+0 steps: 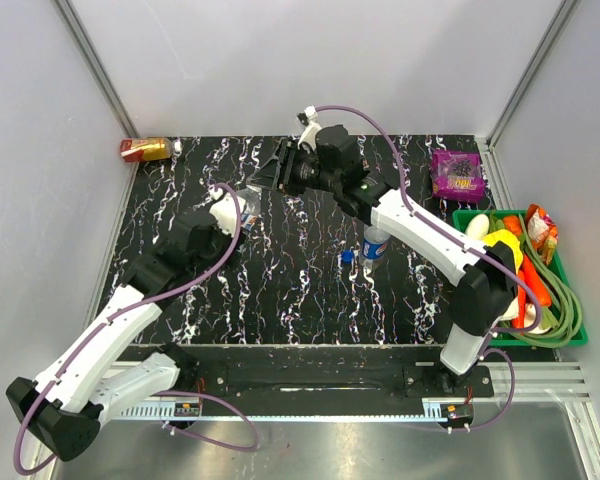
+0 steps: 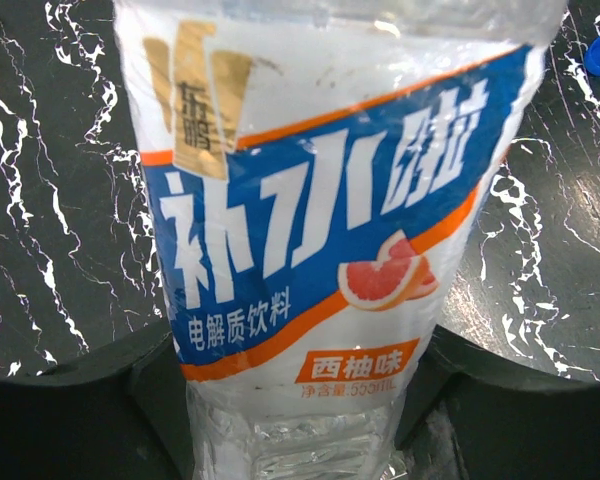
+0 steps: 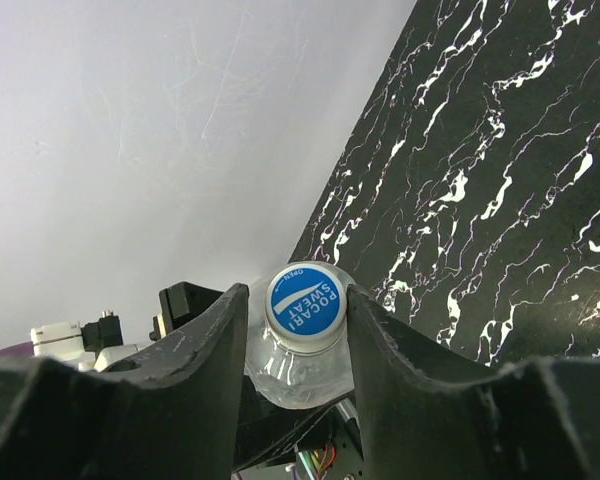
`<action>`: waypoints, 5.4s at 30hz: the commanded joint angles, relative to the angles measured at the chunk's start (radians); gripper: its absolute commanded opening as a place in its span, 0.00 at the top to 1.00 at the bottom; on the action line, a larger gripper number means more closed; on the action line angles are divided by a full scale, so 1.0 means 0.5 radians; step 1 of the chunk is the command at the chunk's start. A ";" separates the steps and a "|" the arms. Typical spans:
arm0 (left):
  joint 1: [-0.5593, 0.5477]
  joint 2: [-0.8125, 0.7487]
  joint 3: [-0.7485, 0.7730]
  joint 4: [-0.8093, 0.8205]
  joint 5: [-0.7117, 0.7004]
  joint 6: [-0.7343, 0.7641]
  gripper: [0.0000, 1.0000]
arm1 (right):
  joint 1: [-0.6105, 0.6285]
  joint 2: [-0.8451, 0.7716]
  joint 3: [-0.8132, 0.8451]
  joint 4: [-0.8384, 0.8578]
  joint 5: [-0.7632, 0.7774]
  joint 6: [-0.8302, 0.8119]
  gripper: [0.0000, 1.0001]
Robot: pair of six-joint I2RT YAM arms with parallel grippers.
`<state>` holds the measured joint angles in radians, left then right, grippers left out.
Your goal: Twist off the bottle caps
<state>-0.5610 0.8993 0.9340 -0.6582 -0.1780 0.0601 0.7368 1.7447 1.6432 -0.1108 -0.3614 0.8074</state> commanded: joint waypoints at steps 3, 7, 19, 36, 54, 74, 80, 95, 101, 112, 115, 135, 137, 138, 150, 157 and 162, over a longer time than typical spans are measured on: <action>-0.035 0.036 0.089 0.056 -0.028 0.000 0.91 | -0.001 0.039 0.119 0.031 -0.047 0.027 0.56; -0.047 0.045 0.098 0.056 -0.052 -0.007 0.91 | -0.001 0.039 0.113 0.028 -0.026 0.036 0.72; -0.059 0.057 0.077 0.071 0.006 -0.031 0.91 | -0.001 -0.096 -0.105 0.304 -0.041 -0.022 1.00; -0.059 -0.050 0.068 0.187 0.346 -0.099 0.89 | -0.001 -0.381 -0.421 0.587 -0.133 -0.075 1.00; -0.059 -0.179 0.101 0.310 0.984 -0.163 0.80 | -0.019 -0.725 -0.651 0.676 -0.249 -0.188 1.00; -0.056 -0.108 0.233 0.546 2.033 -0.347 0.81 | -0.078 -1.032 -0.694 0.611 -0.608 -0.384 1.00; -0.056 -0.096 0.255 0.687 2.350 -0.464 0.82 | -0.078 -1.130 -0.755 0.666 -0.768 -0.513 1.00; -0.056 -0.074 0.031 1.773 2.954 -1.285 0.84 | -0.078 -1.286 -0.884 0.936 -1.072 -0.602 1.00; -0.056 -0.096 0.043 1.642 2.903 -1.182 0.84 | -0.075 -1.293 -0.881 0.936 -0.968 -0.578 1.00; -0.056 -0.050 0.212 0.651 2.394 -0.489 0.84 | -0.081 -1.339 -0.896 0.891 -0.630 -0.507 0.49; -0.056 -0.038 0.233 0.498 2.237 -0.363 0.83 | -0.081 -1.369 -0.903 0.881 -0.541 -0.507 0.15; -0.056 -0.004 0.335 -0.018 1.056 0.018 0.82 | -0.102 -1.078 -0.627 0.329 0.137 -0.440 0.00; -0.056 -0.010 0.338 -0.039 0.943 0.027 0.83 | -0.108 -1.026 -0.587 0.286 0.152 -0.400 0.00; -0.056 -0.013 0.338 -0.052 0.887 0.030 0.83 | -0.118 -1.001 -0.571 0.271 0.149 -0.376 0.00; -0.059 0.018 0.384 -0.214 0.286 -0.004 0.91 | -0.154 -0.563 -0.317 0.105 -0.071 -0.084 0.00; -0.090 0.039 0.417 -0.285 0.034 -0.047 0.94 | -0.154 -0.354 -0.179 0.004 -0.127 -0.004 0.08; -0.124 0.119 0.442 -0.340 -0.021 -0.050 0.94 | -0.157 -0.256 -0.120 0.004 -0.200 0.033 0.14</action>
<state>-0.6044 0.9302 1.0973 -0.8276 -0.1112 0.0509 0.6636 1.6001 1.5150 -0.1139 -0.4133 0.7921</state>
